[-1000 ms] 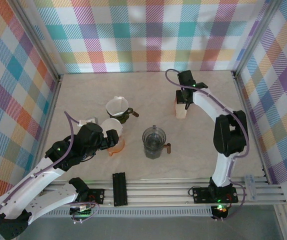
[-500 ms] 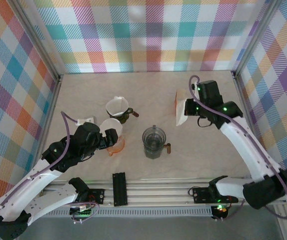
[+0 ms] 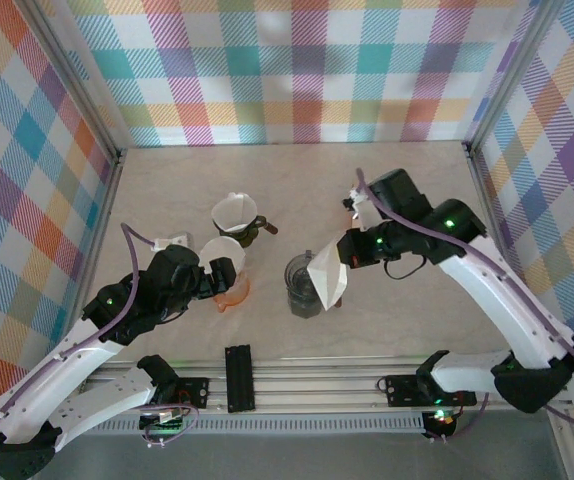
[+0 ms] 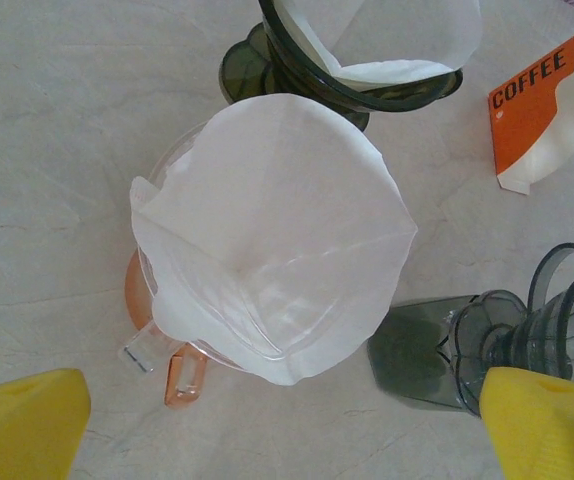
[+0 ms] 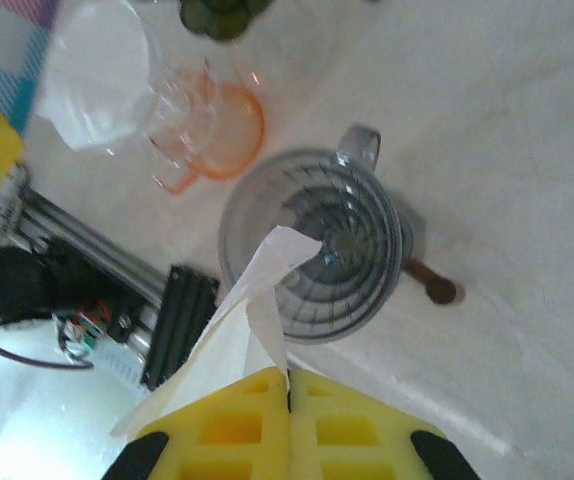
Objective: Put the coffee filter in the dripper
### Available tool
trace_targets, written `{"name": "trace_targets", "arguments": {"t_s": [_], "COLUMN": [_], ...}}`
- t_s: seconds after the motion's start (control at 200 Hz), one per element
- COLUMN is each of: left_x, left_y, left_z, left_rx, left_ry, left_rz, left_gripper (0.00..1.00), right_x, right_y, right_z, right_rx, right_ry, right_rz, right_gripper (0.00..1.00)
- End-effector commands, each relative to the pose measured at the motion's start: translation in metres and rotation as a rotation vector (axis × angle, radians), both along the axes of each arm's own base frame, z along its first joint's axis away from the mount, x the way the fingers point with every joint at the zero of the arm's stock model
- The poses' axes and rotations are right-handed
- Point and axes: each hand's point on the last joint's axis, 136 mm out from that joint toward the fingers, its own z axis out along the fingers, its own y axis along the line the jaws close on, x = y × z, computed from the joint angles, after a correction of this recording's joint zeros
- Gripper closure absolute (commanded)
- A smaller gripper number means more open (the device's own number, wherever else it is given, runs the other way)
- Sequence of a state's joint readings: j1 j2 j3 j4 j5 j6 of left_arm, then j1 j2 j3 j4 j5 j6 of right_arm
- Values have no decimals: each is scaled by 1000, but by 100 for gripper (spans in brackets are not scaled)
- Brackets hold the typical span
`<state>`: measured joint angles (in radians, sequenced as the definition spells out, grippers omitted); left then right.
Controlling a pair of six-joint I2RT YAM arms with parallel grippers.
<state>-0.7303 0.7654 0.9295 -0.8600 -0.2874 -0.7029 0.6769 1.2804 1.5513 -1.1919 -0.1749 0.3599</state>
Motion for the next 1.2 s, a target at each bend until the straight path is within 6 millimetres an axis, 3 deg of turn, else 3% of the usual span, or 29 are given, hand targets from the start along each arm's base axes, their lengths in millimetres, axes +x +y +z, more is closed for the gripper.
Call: {"name": "trace_targets", "arguments": {"t_s": [0.0,0.23,0.475,0.68,0.92,1.195], "left_x": [4,4,4,9,7,6], "left_y": [-7,-22,-59,-89,-119,-134], "left_z": [8,17,36,36,30,22], "left_rx": [-45,-68,-184,-258,-266,-274], "left_ry": [-22,-22,-46,-16,10,35], "left_rz": [-11,-90,-239,-315,-388,-408], "left_gripper": [0,0,0,0,7,16], "right_x": [-4,22,34,45,50,46], "right_y": [-1,11,29,33,44,38], "right_z": [-11,-21,-38,-55,-65,-59], "right_rx": [-73,-167,-297,-407,-401,-348], "right_ry": [70,25,2,-52,-92,-166], "right_rz": [-4,-10,41,65,66,33], "right_gripper": [100,100,98,95,78,46]}}
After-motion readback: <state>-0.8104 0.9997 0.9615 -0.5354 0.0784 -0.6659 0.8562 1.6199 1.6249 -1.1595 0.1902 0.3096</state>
